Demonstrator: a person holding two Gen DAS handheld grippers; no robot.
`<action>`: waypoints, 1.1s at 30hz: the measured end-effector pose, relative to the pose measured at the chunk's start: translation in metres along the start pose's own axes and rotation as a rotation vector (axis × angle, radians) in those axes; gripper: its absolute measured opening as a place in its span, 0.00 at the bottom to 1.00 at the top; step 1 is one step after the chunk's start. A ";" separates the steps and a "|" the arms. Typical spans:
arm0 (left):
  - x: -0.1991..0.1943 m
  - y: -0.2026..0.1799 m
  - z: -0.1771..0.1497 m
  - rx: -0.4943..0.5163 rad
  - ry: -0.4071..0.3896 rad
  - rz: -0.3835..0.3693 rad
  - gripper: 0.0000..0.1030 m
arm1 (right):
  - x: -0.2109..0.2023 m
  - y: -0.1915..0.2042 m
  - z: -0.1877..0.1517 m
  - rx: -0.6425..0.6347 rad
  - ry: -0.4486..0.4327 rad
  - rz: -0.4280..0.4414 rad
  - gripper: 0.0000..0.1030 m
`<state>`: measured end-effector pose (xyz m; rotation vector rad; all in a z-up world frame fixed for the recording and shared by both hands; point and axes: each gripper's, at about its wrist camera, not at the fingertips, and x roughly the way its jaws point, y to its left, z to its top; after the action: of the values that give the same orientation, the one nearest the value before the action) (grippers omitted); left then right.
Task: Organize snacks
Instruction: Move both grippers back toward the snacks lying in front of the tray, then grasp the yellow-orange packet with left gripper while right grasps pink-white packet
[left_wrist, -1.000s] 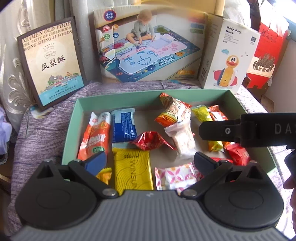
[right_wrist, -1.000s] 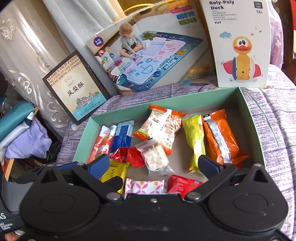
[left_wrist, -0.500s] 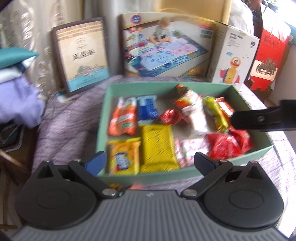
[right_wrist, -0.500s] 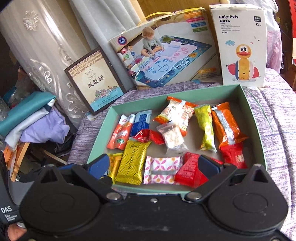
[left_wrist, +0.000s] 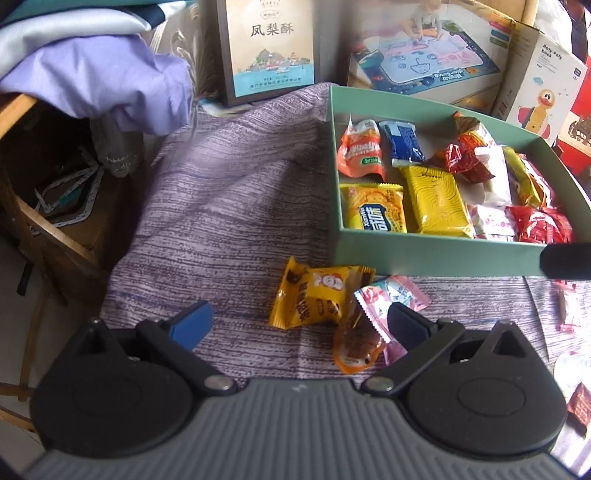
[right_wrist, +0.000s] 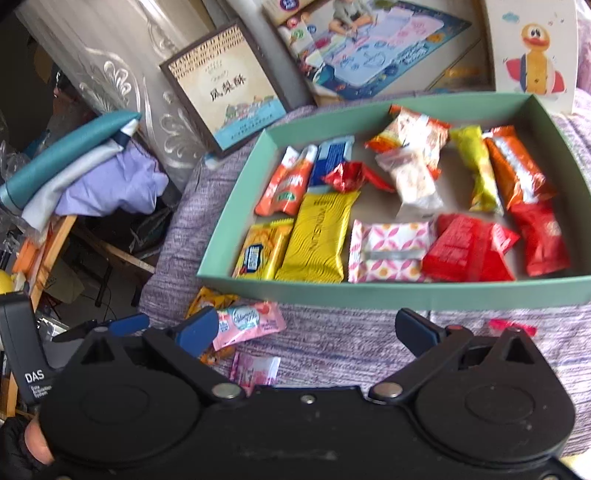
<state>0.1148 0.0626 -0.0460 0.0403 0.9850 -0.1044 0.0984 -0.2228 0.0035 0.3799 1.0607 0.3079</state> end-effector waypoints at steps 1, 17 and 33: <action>0.002 -0.002 0.000 0.011 -0.004 0.004 1.00 | 0.003 0.000 -0.002 0.001 0.006 -0.003 1.00; 0.023 -0.012 -0.002 0.118 -0.025 -0.155 0.58 | 0.043 0.014 -0.017 -0.031 0.072 -0.037 0.63; 0.005 0.054 -0.019 -0.093 -0.017 -0.116 0.62 | 0.091 0.110 -0.069 -0.478 0.122 -0.150 0.54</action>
<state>0.1076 0.1177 -0.0612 -0.1027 0.9736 -0.1652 0.0715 -0.0752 -0.0493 -0.1482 1.0891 0.4411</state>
